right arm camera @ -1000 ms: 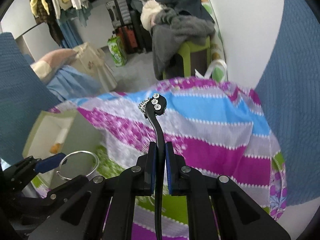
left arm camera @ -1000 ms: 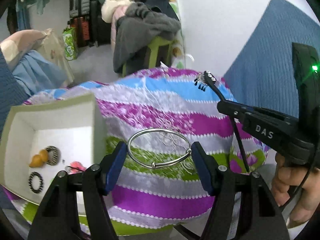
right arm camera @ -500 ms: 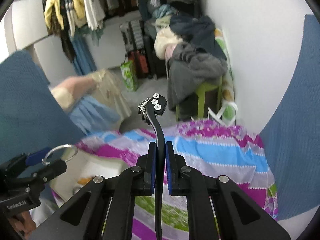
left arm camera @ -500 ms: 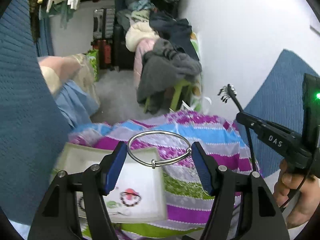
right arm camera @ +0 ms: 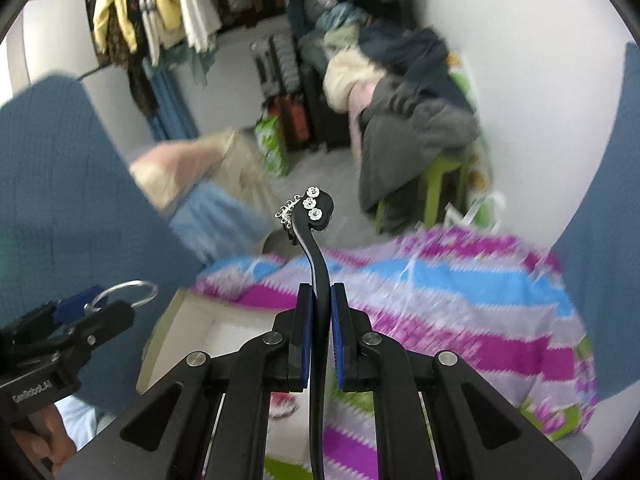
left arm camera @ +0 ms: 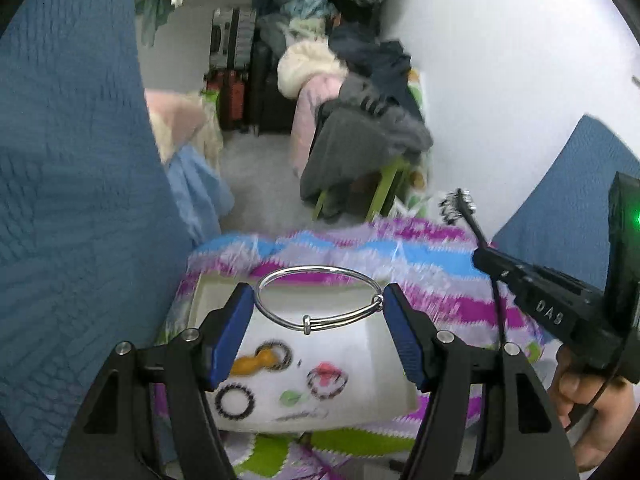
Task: Organize jewelry
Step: 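Carry the bangle and hairpin into the white box and open both tools, then move the right tool to the silver bead chain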
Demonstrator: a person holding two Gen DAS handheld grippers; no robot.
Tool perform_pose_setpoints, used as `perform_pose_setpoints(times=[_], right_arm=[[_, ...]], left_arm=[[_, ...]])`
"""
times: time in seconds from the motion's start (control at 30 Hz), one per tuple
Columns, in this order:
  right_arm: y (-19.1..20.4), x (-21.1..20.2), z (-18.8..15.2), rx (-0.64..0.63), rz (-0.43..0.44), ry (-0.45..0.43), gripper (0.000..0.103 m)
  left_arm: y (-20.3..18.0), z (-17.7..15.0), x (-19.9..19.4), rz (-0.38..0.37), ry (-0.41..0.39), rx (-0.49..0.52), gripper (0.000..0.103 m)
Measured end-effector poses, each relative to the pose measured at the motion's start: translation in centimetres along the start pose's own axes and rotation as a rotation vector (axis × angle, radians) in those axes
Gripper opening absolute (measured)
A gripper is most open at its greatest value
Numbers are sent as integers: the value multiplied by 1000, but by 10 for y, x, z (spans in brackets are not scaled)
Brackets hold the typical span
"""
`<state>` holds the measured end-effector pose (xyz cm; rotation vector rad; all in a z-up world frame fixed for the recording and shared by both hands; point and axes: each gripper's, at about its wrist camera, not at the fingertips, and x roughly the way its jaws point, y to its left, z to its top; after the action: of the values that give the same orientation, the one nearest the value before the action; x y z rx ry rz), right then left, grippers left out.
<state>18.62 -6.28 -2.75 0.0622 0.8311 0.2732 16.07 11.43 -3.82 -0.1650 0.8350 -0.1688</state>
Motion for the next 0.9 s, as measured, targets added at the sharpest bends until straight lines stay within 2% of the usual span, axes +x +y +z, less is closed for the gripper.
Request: perform_pose_setpoints(times=[0.2,0.43,0.53,0.6,0.67,0.73,0.9], right_arm=[[32,59,-48,-43,61,179,7],[39,87,-75,-40,103,262,9],[36,81,-72,-31,128,244,11],[30,71,-67,-18,146,217,27],[25,61,-60,-31,143,186,28],[19,50,-53,-44,139,149,29],[-12,35,-48,-58,73,86,41]], left_arm=[[26,-42,31,10,114,-41,67],[35,-69,49,16,176,-79,67],[36,-70,48,25,182,-91,68],[36,-70,49,33,194,-100,69],[36,-69,49,42,191,-111,82],[35,-69,45,44,176,-125,83],[26,-72,43,37,167,-122,83]])
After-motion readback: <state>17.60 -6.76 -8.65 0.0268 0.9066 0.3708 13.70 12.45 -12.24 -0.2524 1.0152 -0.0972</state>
